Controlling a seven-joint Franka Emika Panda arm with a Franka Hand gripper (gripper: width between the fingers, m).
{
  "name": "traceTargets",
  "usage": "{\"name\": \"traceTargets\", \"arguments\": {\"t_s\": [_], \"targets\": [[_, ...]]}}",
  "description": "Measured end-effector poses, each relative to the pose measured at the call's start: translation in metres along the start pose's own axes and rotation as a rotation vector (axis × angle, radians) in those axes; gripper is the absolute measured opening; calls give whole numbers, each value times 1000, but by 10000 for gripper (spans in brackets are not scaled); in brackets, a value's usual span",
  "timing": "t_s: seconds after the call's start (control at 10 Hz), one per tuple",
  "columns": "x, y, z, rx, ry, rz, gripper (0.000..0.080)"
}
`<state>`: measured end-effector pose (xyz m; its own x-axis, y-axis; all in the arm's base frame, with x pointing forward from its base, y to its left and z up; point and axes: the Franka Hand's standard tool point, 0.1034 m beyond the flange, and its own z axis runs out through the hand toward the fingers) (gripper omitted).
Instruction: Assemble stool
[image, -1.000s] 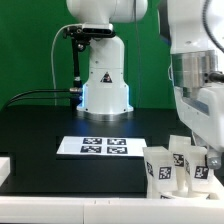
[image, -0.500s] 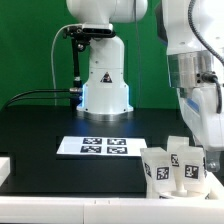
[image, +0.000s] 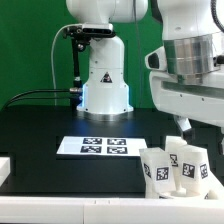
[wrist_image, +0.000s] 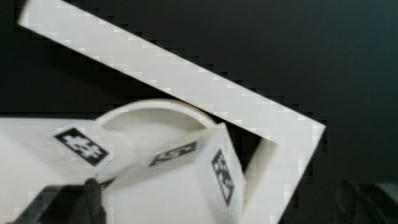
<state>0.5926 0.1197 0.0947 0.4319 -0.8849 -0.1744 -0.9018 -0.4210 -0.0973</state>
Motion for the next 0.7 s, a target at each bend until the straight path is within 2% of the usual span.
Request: {"name": "traceTargets", "arguments": {"t_s": [0.2, 0.3, 0.4, 0.6, 0.7], "targets": [[1, 2, 1, -4, 0, -117, 649], [2, 3, 0, -18, 9, -241, 649], [2, 3, -3, -63, 23, -417, 649], [3, -2, -11, -125, 43, -747, 649], [3, -2, -10, -131, 43, -810, 649]]}}
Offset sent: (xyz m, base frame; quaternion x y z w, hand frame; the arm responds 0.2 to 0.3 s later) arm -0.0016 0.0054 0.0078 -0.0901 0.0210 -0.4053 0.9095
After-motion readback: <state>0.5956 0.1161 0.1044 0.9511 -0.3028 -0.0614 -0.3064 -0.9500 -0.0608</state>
